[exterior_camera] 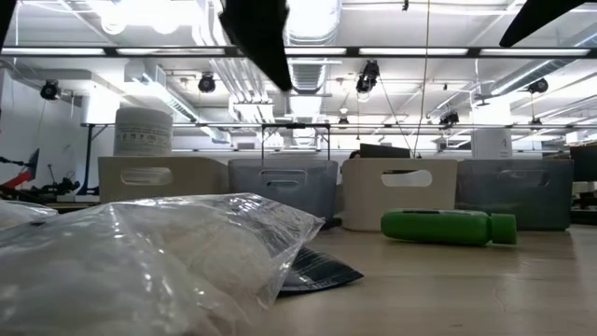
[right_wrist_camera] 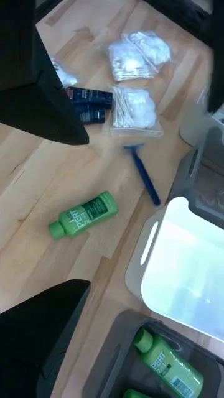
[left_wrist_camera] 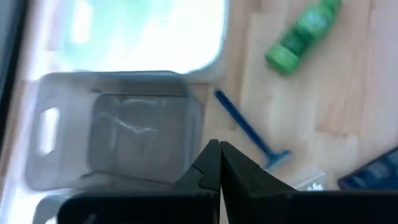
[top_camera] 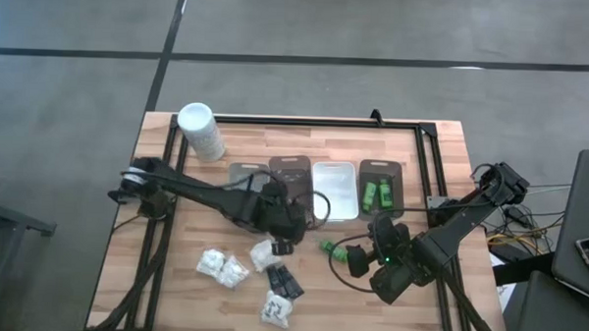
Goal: Pick & Place Travel size toiletries
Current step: Put the blue razor into the gray bin
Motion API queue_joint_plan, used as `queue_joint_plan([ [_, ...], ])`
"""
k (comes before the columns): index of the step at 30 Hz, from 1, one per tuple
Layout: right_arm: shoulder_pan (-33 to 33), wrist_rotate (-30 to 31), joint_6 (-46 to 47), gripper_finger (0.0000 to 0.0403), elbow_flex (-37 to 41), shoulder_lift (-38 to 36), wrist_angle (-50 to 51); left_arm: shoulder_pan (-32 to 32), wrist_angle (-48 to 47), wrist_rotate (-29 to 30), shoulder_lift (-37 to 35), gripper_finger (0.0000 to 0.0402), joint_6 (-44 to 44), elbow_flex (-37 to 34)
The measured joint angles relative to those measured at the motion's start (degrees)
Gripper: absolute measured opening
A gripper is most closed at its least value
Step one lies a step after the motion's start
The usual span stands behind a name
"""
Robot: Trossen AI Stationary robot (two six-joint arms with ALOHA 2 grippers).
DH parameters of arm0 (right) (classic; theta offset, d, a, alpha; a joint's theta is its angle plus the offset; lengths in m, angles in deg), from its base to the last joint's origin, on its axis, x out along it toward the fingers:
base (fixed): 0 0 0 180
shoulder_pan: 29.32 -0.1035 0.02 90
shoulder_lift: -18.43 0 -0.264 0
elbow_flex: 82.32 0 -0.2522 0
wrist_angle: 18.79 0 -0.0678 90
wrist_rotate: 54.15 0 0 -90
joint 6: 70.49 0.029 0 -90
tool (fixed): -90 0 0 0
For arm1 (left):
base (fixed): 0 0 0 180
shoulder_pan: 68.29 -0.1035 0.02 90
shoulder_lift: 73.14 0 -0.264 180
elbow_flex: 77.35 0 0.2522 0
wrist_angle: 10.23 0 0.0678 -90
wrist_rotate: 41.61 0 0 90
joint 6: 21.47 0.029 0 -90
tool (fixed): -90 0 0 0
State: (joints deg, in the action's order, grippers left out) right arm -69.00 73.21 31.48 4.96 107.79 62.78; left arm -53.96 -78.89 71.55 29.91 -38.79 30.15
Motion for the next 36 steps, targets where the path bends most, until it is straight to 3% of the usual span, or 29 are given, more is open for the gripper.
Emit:
queue_joint_plan([
  [4,0.00,0.11,-0.20,0.0368,0.00,0.00,0.43,-1.47,-0.33,0.08,-4.10,0.0003,-1.99,-1.41],
  [8,0.00,0.12,-0.20,0.0368,0.00,0.00,1.06,-1.57,1.56,-7.01,-4.76,0.0007,-2.45,-2.44],
  [13,0.00,0.12,-0.17,0.0368,0.00,-0.02,1.28,0.01,14.07,-13.84,-2.73,0.0055,-4.01,-7.37],
  [17,0.00,0.12,-0.20,0.0368,0.00,-0.02,1.39,2.66,22.67,-19.86,-1.32,0.0103,18.55,-11.81],
  [22,-0.07,-0.42,-0.20,0.0368,0.00,-0.02,2.17,3.30,22.06,-13.93,0.62,0.0142,53.15,-14.79],
  [25,-0.04,-1.44,-0.34,0.0368,0.00,-0.02,2.27,1.82,22.52,-13.30,2.15,0.0148,65.03,-15.15],
  [26,-0.04,-1.72,-0.35,0.0368,0.00,-0.02,2.33,1.14,22.91,-12.99,2.88,0.0148,64.16,-15.07],
  [28,-0.04,-2.76,-0.21,0.0368,0.00,-0.02,2.33,-0.03,22.33,-11.83,4.62,0.0147,53.43,-13.85],
  [36,-0.04,-3.49,1.38,0.0368,0.00,-0.04,2.33,-2.62,15.35,-16.25,5.24,0.0140,-17.50,-7.61],
])
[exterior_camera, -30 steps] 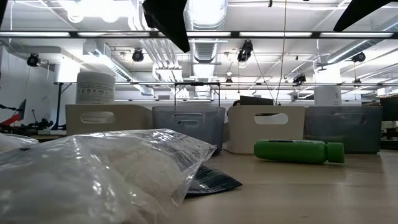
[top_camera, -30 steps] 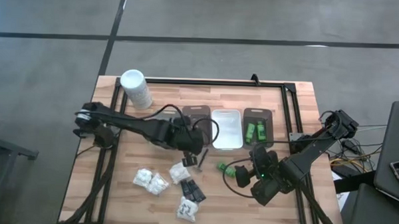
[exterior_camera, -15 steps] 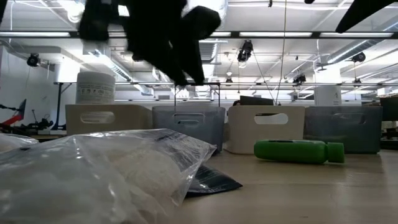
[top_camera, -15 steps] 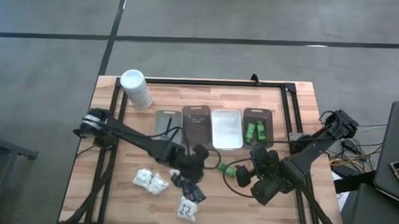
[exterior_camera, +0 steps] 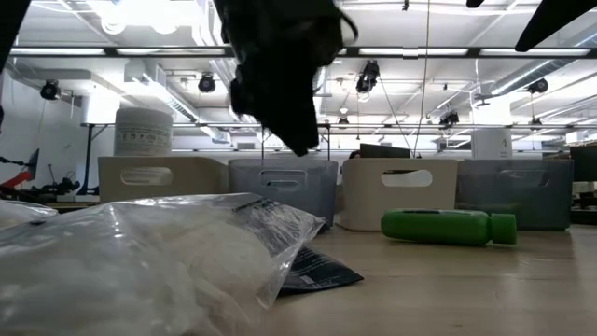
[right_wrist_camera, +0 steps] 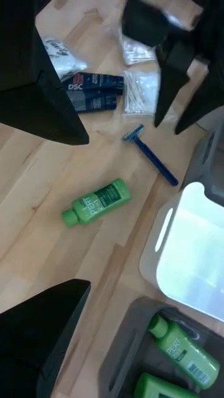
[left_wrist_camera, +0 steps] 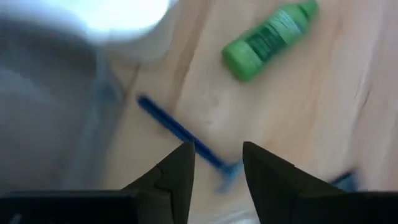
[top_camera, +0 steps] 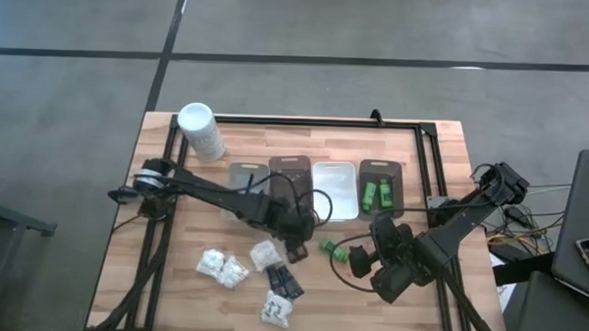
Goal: Pick & Place Travel size toiletries
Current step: Put the blue razor into the gray bin
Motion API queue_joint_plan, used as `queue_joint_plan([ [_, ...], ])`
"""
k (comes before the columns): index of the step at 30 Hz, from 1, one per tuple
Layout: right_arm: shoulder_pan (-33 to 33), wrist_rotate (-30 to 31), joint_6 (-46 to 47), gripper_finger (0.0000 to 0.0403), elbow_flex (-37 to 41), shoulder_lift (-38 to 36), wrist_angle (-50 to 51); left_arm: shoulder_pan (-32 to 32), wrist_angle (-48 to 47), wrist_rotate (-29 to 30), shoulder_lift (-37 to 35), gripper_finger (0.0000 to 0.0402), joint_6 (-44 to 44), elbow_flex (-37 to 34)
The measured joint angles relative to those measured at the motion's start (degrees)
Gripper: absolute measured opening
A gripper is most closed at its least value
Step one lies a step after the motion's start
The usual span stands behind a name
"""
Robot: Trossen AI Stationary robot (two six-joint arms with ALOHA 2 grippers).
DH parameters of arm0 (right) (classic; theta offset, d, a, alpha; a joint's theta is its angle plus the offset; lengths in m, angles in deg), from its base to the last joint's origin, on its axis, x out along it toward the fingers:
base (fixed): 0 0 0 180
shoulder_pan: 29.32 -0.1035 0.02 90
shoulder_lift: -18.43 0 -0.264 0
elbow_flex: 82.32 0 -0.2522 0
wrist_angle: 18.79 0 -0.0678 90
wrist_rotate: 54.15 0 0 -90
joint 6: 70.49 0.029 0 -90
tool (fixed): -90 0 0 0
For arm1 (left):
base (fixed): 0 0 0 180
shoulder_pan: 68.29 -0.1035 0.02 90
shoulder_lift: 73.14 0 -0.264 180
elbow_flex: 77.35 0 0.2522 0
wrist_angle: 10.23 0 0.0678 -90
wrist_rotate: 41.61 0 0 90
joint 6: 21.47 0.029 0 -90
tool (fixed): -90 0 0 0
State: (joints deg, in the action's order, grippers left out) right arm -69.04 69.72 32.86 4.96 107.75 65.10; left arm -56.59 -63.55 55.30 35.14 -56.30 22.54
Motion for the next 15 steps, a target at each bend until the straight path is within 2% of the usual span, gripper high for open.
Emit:
queue_joint_plan([
  [1,0.06,0.24,-0.03,0.0368,0.00,0.00,0.00,0.02,0.43,-0.14,0.12,0.0140,-6.19,-0.18],
  [3,0.26,0.63,-0.04,0.0368,0.00,0.00,0.04,0.26,2.56,-0.25,0.22,0.0142,-12.91,-1.10],
  [12,0.41,0.78,-1.55,0.0368,0.16,0.00,0.54,1.14,4.15,0.63,3.50,0.0155,-23.65,-3.04],
  [15,0.37,0.79,-1.59,0.0368,0.52,0.00,0.56,1.13,6.95,1.41,5.65,0.0164,-24.29,-3.02],
])
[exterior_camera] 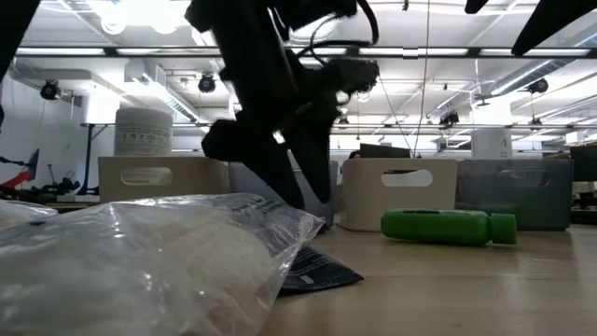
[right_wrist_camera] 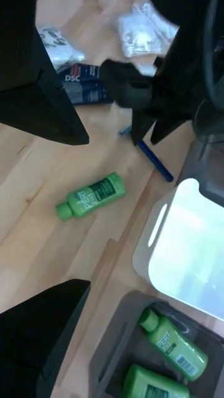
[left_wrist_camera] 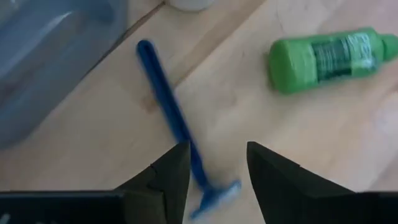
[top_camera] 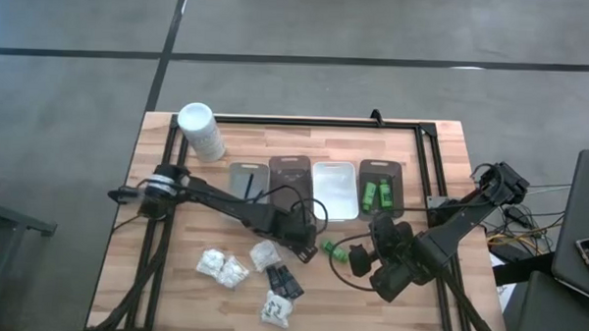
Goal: Pick & Place Travel size toiletries
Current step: Put the blue razor into the gray bin
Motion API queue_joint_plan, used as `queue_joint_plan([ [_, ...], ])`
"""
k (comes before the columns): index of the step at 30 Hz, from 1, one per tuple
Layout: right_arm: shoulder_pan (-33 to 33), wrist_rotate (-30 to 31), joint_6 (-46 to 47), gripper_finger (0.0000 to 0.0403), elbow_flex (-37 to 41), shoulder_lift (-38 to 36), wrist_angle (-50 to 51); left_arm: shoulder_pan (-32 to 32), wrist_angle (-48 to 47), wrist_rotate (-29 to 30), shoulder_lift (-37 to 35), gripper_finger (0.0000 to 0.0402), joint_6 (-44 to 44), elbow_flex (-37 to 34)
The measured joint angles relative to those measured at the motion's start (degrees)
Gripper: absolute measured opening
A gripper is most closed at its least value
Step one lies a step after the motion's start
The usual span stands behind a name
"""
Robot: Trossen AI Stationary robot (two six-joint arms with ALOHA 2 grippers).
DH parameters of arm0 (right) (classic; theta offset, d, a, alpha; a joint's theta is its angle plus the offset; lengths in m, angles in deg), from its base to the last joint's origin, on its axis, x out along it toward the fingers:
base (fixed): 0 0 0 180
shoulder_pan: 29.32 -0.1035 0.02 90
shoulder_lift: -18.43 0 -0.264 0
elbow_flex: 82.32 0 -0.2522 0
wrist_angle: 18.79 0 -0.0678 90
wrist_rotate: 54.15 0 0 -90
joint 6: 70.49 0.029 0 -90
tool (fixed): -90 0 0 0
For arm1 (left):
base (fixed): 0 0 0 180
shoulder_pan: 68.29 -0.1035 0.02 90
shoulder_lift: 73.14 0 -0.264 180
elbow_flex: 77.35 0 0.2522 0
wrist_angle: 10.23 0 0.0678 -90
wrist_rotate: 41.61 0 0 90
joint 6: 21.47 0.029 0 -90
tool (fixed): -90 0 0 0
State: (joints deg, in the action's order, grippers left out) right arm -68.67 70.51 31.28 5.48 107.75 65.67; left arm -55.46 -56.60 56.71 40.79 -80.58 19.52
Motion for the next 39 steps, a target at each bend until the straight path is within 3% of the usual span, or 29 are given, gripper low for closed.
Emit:
queue_joint_plan([
  [7,0.00,-0.03,-0.16,0.0368,0.74,0.00,0.02,0.09,-1.00,5.72,2.31,0.0179,0.34,0.57],
  [15,0.00,-0.16,-0.21,0.0368,0.90,0.00,-0.04,0.88,-1.68,5.44,0.43,0.0206,-0.72,0.77],
  [22,0.00,-0.16,-0.45,0.0368,0.90,0.00,-0.04,0.77,-1.92,0.65,0.54,0.0244,-9.70,0.73],
  [30,0.00,-0.18,0.06,0.0368,0.90,0.00,-0.10,0.79,-1.55,5.92,0.97,0.0227,-7.81,0.57],
  [39,-0.02,-0.27,0.25,0.0368,0.90,0.00,-0.52,1.94,-0.03,7.53,4.47,0.0204,-5.04,0.51],
])
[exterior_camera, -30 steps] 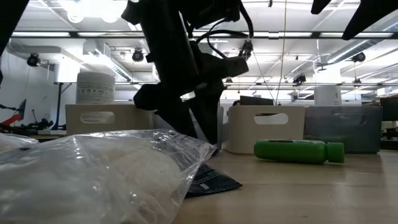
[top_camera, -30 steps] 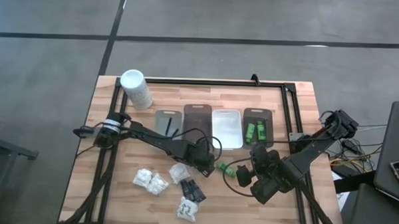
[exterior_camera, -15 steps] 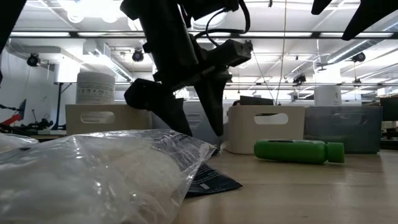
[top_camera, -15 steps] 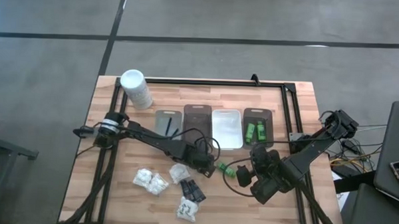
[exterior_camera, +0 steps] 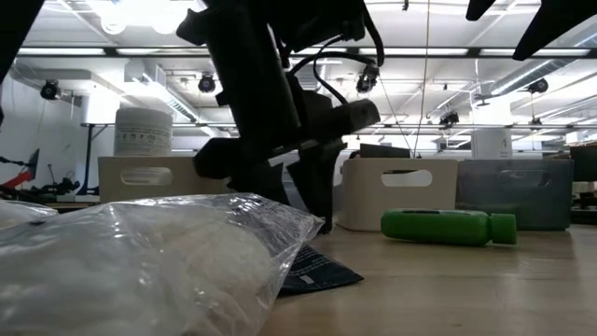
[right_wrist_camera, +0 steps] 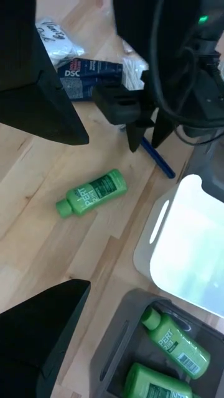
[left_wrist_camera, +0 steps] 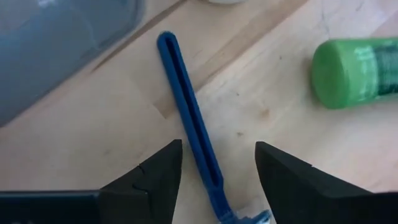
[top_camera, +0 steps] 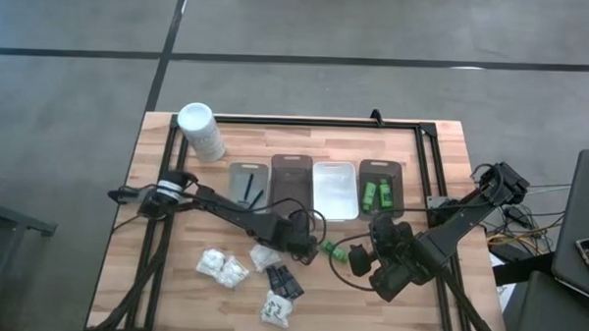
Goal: Pick & Place Travel size toiletries
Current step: Put the blue razor into the gray bin
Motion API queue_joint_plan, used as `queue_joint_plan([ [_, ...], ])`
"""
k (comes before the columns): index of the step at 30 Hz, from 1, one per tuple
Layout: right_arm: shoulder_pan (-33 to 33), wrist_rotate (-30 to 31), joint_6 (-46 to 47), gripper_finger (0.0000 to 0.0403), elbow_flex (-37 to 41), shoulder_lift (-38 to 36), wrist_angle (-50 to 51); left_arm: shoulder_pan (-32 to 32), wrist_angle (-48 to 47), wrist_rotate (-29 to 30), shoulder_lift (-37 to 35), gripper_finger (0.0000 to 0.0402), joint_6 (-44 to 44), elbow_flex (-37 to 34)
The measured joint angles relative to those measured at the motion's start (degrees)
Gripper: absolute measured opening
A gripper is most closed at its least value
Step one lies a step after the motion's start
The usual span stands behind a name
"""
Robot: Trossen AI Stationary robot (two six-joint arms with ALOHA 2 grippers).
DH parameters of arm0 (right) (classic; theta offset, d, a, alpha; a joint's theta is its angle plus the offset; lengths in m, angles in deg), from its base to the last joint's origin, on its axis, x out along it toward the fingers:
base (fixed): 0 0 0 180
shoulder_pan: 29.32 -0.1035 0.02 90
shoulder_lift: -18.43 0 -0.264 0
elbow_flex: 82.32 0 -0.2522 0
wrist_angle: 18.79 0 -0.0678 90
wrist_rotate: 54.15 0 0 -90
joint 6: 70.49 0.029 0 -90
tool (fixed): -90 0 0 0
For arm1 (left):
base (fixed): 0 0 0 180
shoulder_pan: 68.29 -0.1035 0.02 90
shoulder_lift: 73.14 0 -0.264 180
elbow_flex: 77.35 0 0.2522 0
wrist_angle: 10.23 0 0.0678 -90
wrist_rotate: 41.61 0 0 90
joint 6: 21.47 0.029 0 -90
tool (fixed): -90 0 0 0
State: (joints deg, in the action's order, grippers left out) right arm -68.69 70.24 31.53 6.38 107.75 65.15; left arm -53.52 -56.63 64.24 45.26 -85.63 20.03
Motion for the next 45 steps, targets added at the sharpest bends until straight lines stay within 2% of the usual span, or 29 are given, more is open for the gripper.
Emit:
queue_joint_plan([
  [8,0.00,-0.15,0.02,0.0368,0.00,0.00,-0.13,1.37,-0.83,3.20,0.99,0.0161,1.83,0.02],
  [19,0.00,-0.15,0.00,0.0368,0.00,0.00,-0.18,1.57,-1.18,1.16,1.04,0.0063,7.75,0.09],
  [23,0.00,-0.15,-0.19,0.0368,0.00,0.00,-0.16,1.95,-1.10,0.57,1.04,0.0038,8.61,0.11],
  [29,0.00,-0.13,-0.43,0.0368,0.07,0.00,-0.09,2.20,-1.95,-1.48,0.67,0.0031,10.27,0.15],
  [34,-0.04,-0.13,-0.30,0.0368,0.09,0.00,-0.21,2.35,-6.56,-2.97,-1.97,0.0028,10.32,-0.15],
  [41,-0.02,-0.13,-0.47,0.0368,0.09,0.02,-0.32,3.08,-10.50,-1.72,-10.79,0.0027,9.25,-0.13],
  [45,-0.02,-0.11,-0.63,0.0368,0.09,0.02,-0.39,3.21,-11.88,1.64,-16.73,0.0027,7.12,-0.15],
])
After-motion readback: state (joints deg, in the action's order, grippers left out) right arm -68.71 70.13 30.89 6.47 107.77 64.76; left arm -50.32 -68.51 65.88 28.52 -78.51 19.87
